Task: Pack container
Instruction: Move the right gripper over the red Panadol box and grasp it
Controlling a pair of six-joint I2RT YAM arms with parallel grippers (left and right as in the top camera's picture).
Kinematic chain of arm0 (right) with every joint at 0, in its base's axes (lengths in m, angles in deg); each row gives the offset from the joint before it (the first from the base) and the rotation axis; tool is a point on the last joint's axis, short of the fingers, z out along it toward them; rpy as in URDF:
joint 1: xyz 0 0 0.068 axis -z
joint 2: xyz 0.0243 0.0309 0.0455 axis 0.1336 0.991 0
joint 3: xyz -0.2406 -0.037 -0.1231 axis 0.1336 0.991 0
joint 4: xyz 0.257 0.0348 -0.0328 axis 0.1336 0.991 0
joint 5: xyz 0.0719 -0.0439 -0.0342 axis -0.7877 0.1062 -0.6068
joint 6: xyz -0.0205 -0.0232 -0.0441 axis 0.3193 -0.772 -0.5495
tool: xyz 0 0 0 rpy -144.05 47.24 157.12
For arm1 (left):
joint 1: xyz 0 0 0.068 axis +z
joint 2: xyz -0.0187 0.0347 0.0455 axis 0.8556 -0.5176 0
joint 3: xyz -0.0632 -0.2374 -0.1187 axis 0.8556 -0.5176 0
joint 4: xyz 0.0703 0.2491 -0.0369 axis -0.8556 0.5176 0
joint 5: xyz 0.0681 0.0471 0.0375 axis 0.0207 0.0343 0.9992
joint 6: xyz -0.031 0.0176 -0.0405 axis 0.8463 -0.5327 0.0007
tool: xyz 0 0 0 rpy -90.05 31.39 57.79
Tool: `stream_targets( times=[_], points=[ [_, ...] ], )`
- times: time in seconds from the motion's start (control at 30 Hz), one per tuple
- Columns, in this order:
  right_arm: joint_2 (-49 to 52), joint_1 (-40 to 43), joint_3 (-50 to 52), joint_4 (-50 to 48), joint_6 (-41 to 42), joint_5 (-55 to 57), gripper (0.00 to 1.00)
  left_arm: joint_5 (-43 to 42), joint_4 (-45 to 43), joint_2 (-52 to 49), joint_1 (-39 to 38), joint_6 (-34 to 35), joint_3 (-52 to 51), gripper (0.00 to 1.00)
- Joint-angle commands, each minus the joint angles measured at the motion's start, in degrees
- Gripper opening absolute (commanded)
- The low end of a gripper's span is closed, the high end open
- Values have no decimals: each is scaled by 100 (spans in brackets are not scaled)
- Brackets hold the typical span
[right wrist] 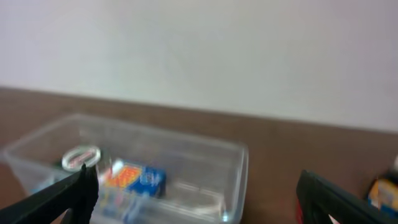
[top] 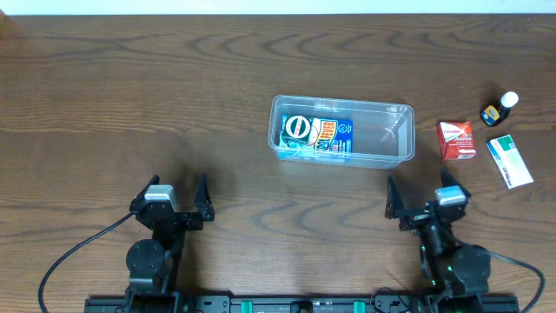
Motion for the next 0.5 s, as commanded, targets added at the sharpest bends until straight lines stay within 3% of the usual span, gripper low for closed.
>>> stream_targets(
  times=[0.0,0.2,0.47],
  points=[
    [-26,68,-177,-9,57,168,99,46,240,-22,-33,-79,-72,98],
    [597,142,-1569,1165,105,1222,99,46,240,-22,-33,-76,-72,98],
    [3320,907,-4275,3154,48,942,99,48,240,-22,-33,-79,-72,98]
  ],
)
